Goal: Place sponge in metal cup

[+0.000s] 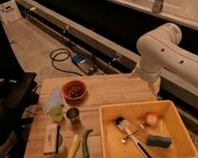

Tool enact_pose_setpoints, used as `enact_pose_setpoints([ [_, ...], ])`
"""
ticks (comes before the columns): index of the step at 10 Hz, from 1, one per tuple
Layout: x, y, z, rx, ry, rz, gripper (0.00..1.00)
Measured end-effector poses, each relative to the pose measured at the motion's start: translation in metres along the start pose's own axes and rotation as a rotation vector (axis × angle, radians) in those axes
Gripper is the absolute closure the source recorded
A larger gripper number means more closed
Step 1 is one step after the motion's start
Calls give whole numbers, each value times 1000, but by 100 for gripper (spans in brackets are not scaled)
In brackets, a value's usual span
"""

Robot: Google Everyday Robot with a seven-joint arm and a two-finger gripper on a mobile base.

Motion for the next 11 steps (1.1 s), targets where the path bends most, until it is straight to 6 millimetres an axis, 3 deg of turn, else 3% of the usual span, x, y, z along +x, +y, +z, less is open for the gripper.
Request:
enact_pose_setpoints([
  [4,-2,10,5,-31,-14,36,20],
  [9,-56,90,57,-136,-133,193,20],
  [11,-59,90,59,-136,-140,196,20],
])
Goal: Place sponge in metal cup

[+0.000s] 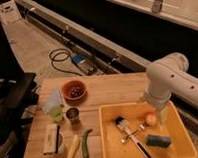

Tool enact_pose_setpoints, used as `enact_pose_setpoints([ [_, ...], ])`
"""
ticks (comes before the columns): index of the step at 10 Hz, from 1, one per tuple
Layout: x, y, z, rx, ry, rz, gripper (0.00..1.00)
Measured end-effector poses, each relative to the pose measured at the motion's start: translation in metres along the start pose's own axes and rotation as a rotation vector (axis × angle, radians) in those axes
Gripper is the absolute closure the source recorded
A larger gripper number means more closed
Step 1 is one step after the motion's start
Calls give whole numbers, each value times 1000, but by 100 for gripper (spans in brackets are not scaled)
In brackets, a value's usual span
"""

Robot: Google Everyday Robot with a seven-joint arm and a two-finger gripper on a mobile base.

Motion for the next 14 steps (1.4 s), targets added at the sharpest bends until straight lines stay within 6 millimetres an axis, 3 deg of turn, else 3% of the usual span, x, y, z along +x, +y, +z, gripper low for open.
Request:
enact_pose_setpoints([
  [2,1,0,0,0,7,-1,20],
  [4,-1,-14,3,-31,40,-23,20],
  [6,10,-19,14,-63,26,14,20],
  [8,18,-5,27,-84,-15,80,20],
  [11,24,48,51,-106,-70,216,20],
  [14,26,66,67,-78,-116,288,20],
])
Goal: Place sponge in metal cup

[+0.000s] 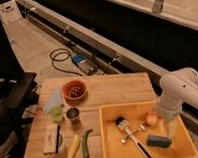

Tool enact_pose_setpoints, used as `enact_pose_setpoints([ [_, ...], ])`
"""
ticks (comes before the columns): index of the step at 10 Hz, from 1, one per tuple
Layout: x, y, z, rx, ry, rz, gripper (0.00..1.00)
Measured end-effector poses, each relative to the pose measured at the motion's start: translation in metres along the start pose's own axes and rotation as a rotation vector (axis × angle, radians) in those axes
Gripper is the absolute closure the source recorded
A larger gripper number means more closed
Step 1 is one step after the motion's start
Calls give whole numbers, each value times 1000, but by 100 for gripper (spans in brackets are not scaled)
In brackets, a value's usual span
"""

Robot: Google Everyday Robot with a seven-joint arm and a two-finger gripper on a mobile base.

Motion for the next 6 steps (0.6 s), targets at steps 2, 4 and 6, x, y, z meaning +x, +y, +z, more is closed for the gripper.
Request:
enact_pose_setpoints([
  [2,8,9,14,13,-47,27,20],
  [4,11,13,32,23,-96,47,20],
  [6,13,17,50,49,-149,61,20],
])
